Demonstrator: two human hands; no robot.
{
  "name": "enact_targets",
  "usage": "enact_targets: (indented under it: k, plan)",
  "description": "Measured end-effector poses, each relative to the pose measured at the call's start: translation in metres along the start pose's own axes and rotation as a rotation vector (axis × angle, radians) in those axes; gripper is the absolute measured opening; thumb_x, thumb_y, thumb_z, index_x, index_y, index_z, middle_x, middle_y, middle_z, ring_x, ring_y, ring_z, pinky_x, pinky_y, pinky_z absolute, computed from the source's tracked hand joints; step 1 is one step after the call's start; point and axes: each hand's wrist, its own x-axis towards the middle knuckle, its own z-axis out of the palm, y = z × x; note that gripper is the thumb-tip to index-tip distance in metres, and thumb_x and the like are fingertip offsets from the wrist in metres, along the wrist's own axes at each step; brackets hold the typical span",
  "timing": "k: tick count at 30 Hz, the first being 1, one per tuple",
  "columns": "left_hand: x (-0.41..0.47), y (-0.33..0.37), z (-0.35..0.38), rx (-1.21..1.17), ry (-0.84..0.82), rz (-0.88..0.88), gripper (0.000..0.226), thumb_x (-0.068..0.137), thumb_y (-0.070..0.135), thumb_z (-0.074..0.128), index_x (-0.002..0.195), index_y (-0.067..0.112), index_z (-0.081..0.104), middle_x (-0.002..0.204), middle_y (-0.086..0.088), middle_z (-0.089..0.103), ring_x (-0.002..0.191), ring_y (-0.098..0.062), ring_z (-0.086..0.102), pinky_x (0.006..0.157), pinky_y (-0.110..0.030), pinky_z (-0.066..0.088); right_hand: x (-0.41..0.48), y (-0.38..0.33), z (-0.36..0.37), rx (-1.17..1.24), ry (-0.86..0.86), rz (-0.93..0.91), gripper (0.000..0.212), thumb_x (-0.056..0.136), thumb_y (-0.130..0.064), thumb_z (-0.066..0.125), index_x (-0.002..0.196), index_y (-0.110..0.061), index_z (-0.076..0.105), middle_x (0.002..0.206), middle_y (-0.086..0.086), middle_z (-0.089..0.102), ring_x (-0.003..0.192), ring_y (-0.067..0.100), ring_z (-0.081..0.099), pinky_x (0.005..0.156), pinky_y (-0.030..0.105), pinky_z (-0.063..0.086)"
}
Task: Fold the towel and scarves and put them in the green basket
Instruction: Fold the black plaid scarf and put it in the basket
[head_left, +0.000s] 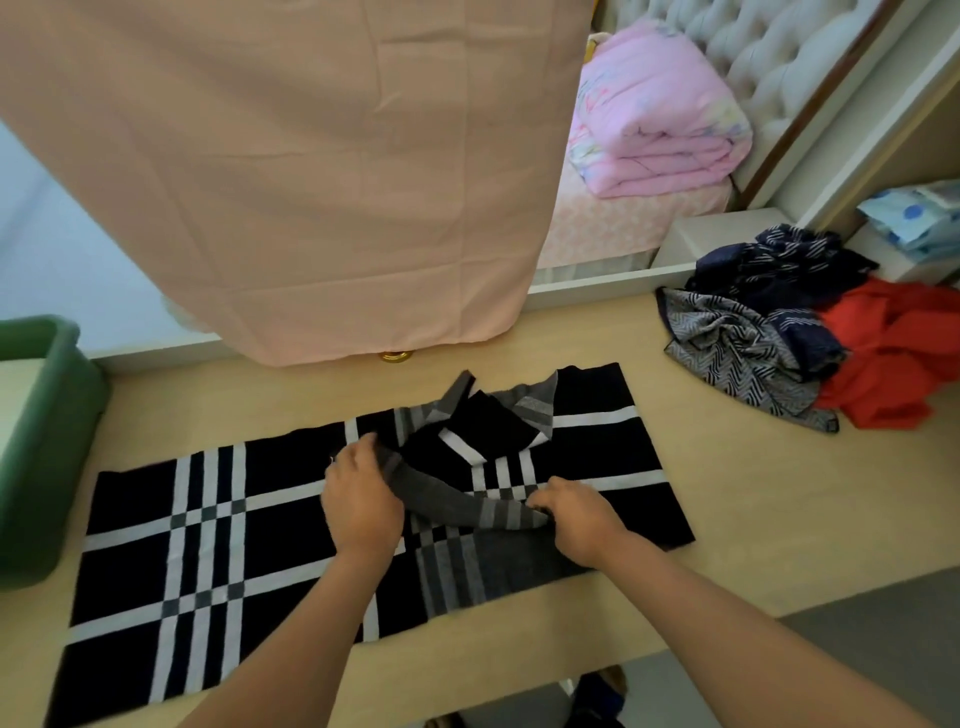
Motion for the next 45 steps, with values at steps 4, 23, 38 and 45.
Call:
enact_targets:
  k: [4, 23, 38, 45]
  plan:
    - [-0.003, 0.014, 0.011, 0.258, -0.250, 0.725, 0.096, 0.076, 0.004, 0.069, 0.155, 0.030, 0.020, 0.163, -0.001, 0.013, 0.150, -0.024, 0.010, 0.120, -0.043, 0.013, -0.005, -0.007, 0.007, -0.113, -0.030, -0.136, 0.065, 0.090, 0.000, 0.054, 0.144, -0.036, 0.047, 0.120, 0.002, 0.051, 0.110, 0.025, 0.051, 0.086, 0.031, 0.042]
    - [-0.045, 0.002, -0.019, 0.350, -0.535, 0.669, 0.011, 0.092, 0.022, 0.054, 0.103, 0.021, 0.052, 0.099, 0.000, 0.064, 0.093, -0.022, 0.063, 0.075, -0.033, 0.048, -0.044, 0.029, -0.006, -0.416, 0.029, 0.025, 0.044, 0.081, -0.002, 0.066, 0.116, -0.023, 0.051, 0.116, 0.003, 0.051, 0.099, 0.022, 0.055, 0.081, 0.034, 0.045]
    - [-0.071, 0.045, -0.013, 0.153, -0.423, 0.261, 0.022, 0.101, 0.027, 0.040, 0.112, 0.022, 0.059, 0.097, 0.001, 0.064, 0.087, -0.023, 0.061, 0.067, -0.032, 0.047, -0.031, 0.048, -0.025, -0.278, 0.085, -0.087, 0.034, 0.093, -0.029, 0.047, 0.126, -0.025, 0.054, 0.129, 0.002, 0.049, 0.115, 0.022, 0.048, 0.094, 0.036, 0.041]
    - [0.001, 0.060, 0.009, 0.374, -0.421, 0.493, 0.058, 0.102, 0.025, 0.040, 0.155, 0.032, 0.017, 0.160, -0.002, 0.019, 0.147, -0.025, 0.016, 0.111, -0.045, 0.032, 0.030, 0.050, -0.038, -0.201, -0.047, -0.025, 0.072, 0.102, -0.020, 0.042, 0.159, -0.022, -0.001, 0.166, 0.004, -0.001, 0.153, 0.023, 0.006, 0.119, 0.043, 0.025]
